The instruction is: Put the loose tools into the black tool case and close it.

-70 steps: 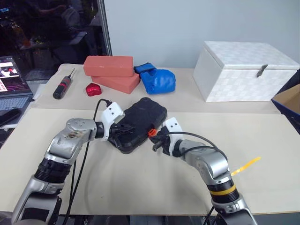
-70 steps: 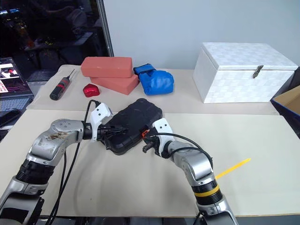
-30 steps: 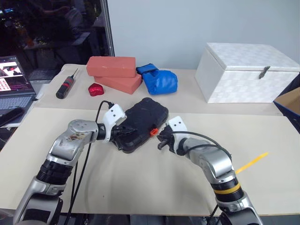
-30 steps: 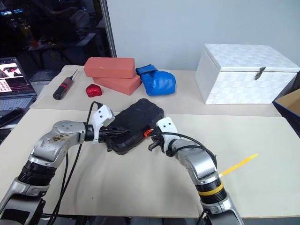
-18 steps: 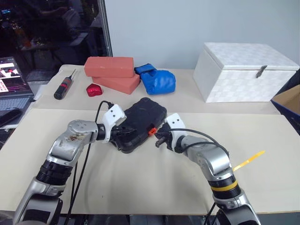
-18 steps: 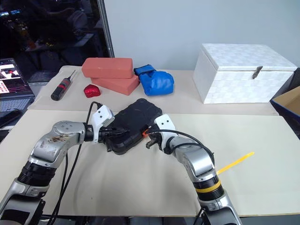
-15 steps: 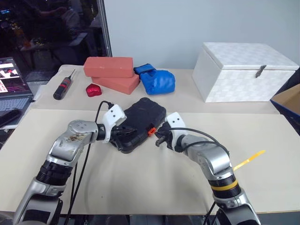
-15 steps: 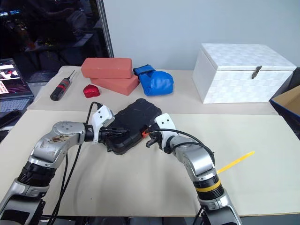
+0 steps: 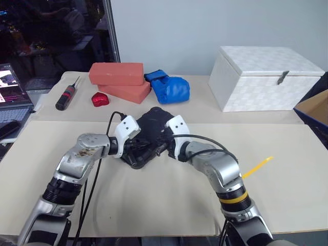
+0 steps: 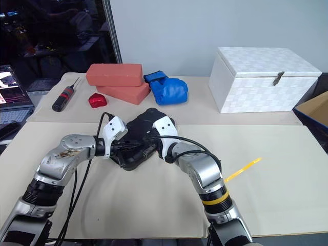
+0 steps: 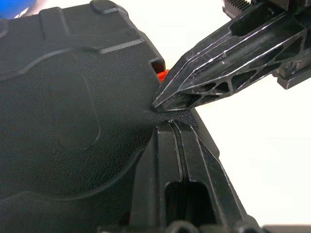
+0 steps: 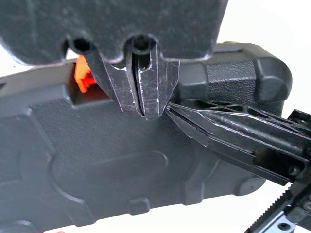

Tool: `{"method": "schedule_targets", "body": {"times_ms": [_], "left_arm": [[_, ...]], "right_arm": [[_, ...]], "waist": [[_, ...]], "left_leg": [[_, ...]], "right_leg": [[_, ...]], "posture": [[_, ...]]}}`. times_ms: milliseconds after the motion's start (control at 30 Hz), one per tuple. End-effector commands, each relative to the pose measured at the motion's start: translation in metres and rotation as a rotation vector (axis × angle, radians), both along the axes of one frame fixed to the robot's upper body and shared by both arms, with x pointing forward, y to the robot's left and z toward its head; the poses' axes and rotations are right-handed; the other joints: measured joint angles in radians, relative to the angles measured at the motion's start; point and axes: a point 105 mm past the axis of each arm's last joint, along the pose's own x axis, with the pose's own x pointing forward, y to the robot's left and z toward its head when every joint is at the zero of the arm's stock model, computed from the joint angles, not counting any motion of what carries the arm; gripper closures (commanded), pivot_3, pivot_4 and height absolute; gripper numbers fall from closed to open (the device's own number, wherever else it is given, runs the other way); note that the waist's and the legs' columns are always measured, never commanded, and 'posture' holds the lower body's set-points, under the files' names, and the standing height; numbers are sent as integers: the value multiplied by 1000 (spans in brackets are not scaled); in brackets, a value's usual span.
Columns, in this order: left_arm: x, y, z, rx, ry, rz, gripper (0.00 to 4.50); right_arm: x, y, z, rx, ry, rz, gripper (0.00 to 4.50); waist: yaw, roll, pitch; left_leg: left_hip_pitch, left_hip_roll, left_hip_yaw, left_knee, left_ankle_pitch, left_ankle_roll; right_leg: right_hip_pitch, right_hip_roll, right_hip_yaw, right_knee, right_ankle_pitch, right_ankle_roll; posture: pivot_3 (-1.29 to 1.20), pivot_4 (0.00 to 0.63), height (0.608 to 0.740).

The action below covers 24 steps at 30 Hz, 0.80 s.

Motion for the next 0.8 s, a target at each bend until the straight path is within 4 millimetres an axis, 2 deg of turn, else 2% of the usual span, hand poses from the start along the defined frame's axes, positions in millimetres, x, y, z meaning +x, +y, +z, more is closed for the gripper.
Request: {"method": "schedule_targets", "body": {"times_ms": [33,133,167,233,300,433,467,500,600,633,800], "left_arm": [[-9,2,-8,-95,-3,4,4500],[-34,8,17,-293,20,-45,3745],[-39,10,19,-303,26,-51,3361],[-57,22,22,-325,48,-50,2744],[-68,28,25,-326,55,-51,1921],[-97,65,22,-305,106,39,433],[-103,72,19,-289,112,64,180],[-108,78,16,-263,111,88,0],[-119,91,8,-211,118,147,0],[-121,93,6,-205,120,159,0],[-121,94,3,-229,123,191,0]], "right_arm": [[-15,-24,47,119,-214,42,4438],[-39,-57,49,74,-266,110,3678],[-46,-63,47,47,-276,138,3337],[-66,-88,39,-16,-254,187,2754],[-79,-102,34,-64,-232,219,1947],[-103,-154,22,-195,-185,176,546],[-107,-164,23,-214,-190,152,294],[-112,-172,23,-232,-190,138,17],[-120,-190,23,-260,-194,95,17],[-122,-194,23,-265,-195,85,17],[-126,-207,16,-298,-195,50,17]], "waist": [[3,0,0],[13,0,1],[15,0,1],[17,-1,2],[17,-1,3],[18,-1,4],[19,-2,4],[19,-2,4],[21,-2,5],[21,-3,5],[21,-3,6]], "left_leg": [[0,0,0,0,0,0],[-2,0,1,-1,0,0],[-2,0,1,-1,-1,-2],[-3,0,0,-1,-2,-3],[-2,0,0,-3,-2,-2],[-1,0,0,-2,-3,-3],[0,0,0,-2,-3,-3],[0,0,0,-2,-3,-3],[1,-1,0,0,-5,-5],[1,-1,0,0,-9,-13],[3,-1,-3,3,-11,-15]], "right_leg": [[0,0,0,0,0,0],[-1,-1,0,-1,0,3],[-1,-1,0,-1,0,4],[-2,-1,-1,-1,-1,6],[-2,-1,-1,-1,-4,5],[-1,-1,-1,0,-9,-2],[-1,-1,-1,0,-10,-2],[-1,-2,-1,-1,-10,-3],[0,-3,-1,-1,-10,-3],[-1,-3,-1,-2,-10,-3],[0,-4,-1,-10,-10,-3]], "posture": [[0,150,736],[0,150,736],[0,150,736],[0,150,736],[0,150,736],[0,150,736],[0,150,736],[0,150,736],[0,150,736],[0,150,736],[0,150,736]]}}
